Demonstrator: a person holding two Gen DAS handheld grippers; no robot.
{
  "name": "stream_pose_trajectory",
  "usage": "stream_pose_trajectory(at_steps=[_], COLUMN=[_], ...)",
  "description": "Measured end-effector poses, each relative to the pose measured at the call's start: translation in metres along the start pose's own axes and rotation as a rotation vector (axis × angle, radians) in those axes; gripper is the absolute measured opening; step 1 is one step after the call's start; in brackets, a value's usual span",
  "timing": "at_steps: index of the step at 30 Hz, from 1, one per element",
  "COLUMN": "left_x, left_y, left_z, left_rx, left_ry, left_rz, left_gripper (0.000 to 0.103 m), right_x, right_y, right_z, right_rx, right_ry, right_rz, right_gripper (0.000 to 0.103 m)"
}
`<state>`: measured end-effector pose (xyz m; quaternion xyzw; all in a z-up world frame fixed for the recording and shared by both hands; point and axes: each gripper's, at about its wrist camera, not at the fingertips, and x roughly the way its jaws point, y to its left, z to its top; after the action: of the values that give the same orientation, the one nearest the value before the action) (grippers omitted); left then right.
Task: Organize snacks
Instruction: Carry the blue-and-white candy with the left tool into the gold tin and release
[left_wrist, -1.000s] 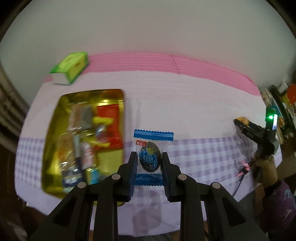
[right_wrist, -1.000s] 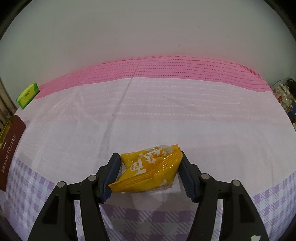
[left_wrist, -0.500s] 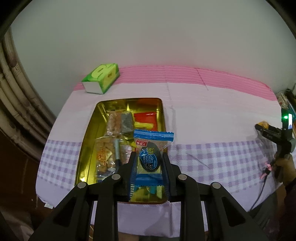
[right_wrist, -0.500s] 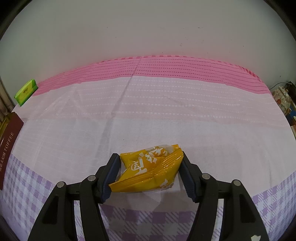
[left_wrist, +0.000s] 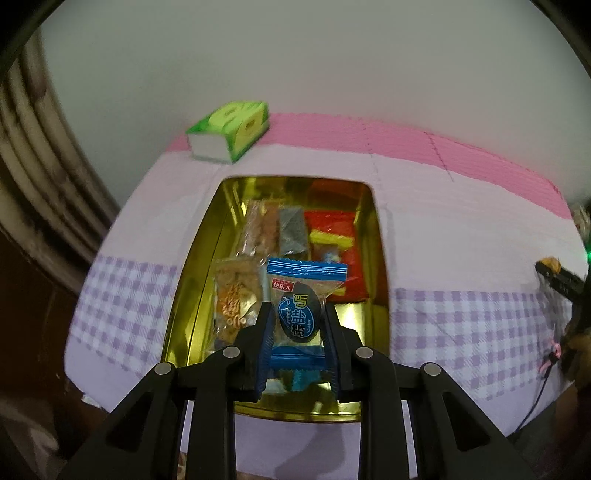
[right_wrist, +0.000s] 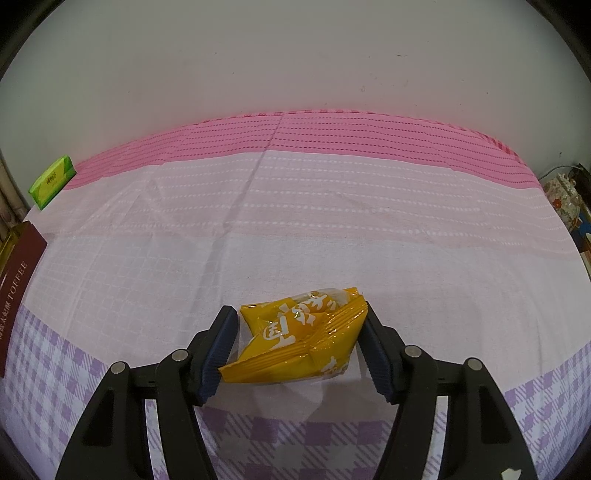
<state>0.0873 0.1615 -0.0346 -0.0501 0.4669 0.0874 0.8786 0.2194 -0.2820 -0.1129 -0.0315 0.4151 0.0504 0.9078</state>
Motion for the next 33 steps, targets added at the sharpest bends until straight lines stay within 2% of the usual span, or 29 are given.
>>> stream_pose_trajectory(at_steps=[6, 10, 21, 33], left_x=[0.015, 0.025, 0.038, 0.052], left_y=[0.023, 0.027, 0.0, -0.007], left_z=[0.003, 0.003, -0.001, 0.002], left_rx=[-0.063, -0.08, 0.006, 0.011], left_ry=[0.032, 0.064, 0.088, 0.108], left_rz=[0.021, 0.001, -0.066, -0.106], left_gripper=[0.026, 0.026, 0.027, 0.027], right_x=[0.0, 0.0, 0.0, 0.001], right_y=[0.0, 0.0, 0.001, 0.002], right_z=[0.0, 0.0, 0.0, 0.0], right_rx=[-0.001, 0.0, 0.0, 0.001], right_ry=[0.0, 0.0, 0.0, -0.001], right_rz=[0.0, 0.001, 0.003, 0.005], right_gripper=[0.064, 0.064, 0.065, 0.067])
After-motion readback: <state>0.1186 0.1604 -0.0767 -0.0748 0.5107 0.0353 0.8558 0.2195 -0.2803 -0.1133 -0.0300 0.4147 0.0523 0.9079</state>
